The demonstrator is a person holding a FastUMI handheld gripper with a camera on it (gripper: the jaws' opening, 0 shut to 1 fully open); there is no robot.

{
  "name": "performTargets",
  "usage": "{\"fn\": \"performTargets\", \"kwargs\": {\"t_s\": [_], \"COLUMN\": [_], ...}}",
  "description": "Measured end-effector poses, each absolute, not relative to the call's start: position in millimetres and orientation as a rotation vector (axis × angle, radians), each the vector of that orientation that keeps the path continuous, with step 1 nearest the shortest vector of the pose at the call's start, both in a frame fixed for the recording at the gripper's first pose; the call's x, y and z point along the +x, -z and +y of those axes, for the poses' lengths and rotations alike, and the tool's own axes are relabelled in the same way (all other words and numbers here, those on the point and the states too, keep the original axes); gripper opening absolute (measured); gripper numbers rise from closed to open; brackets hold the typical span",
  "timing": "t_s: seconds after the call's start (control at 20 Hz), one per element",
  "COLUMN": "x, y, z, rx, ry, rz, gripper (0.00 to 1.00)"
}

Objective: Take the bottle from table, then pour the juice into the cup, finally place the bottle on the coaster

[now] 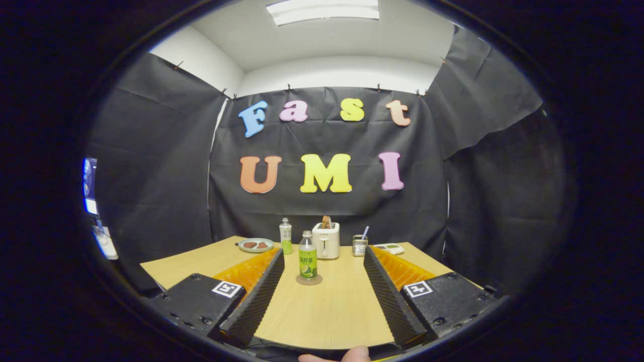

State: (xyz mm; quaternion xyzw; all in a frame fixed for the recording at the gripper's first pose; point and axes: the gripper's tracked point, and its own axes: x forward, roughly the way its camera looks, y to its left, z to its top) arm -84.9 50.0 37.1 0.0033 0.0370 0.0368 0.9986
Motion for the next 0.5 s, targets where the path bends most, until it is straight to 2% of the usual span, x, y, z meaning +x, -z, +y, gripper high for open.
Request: {"fn": "performTargets", "kwargs": {"t_s": [0.5], "x": [-91.2], "y": [-38.7], "z": [49.0], "rx": [0.003], "ry": [-0.064], "rz": [0.080], "gripper": [1.00]}}
